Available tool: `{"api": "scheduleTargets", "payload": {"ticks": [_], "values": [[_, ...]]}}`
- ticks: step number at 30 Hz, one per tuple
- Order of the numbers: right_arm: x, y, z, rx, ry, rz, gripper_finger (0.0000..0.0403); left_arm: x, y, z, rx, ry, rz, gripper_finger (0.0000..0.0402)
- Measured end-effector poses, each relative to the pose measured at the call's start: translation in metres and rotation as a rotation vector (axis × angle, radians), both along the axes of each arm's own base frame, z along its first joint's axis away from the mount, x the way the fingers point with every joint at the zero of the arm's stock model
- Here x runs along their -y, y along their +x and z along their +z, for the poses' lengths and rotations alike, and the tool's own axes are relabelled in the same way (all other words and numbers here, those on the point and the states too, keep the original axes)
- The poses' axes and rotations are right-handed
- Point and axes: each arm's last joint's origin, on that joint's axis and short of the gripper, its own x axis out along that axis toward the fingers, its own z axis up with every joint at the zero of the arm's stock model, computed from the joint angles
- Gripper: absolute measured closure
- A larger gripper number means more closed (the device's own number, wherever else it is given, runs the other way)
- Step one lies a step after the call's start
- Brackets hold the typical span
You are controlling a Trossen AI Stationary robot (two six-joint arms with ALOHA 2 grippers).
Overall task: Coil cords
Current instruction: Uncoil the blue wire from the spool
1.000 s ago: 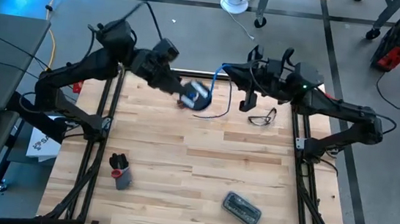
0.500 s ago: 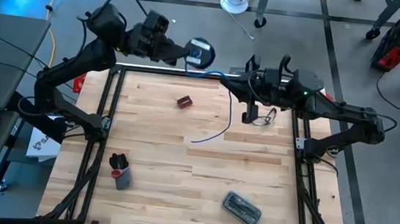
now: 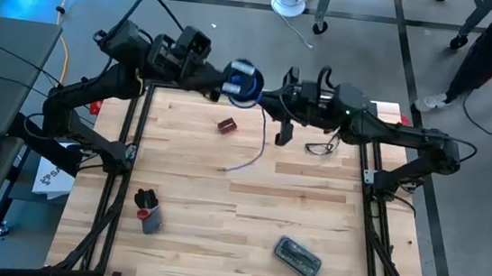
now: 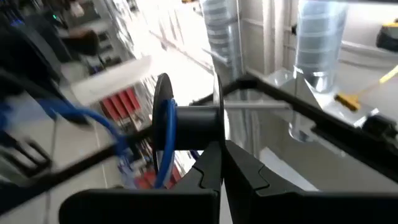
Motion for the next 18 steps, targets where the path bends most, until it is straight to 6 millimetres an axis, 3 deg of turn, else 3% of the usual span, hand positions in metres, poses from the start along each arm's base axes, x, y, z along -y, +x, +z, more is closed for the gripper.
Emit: {"api": "scheduleTargets", "payload": {"ticks": [5, 11, 14, 18], "values": [[0.025, -0.006, 0.005, 0.053, 0.028, -0.057, 0.0403, 0.022, 0.002, -0.002, -0.026, 0.024, -0.128, 0.0401], [0.048, -0.017, 0.011, 0.089, 0.021, -0.09, 0.0403, 0.034, 0.008, -0.014, -0.136, 0.085, -0.199, 0.0401], [0.053, -0.03, 0.019, 0.103, 0.016, -0.078, 0.0403, 0.035, 0.005, -0.018, -0.174, 0.152, -0.214, 0.0401], [0.049, -0.055, 0.033, 0.095, 0.002, -0.065, 0.0403, 0.02, -0.009, -0.02, -0.204, 0.229, -0.115, 0.0401]]}}
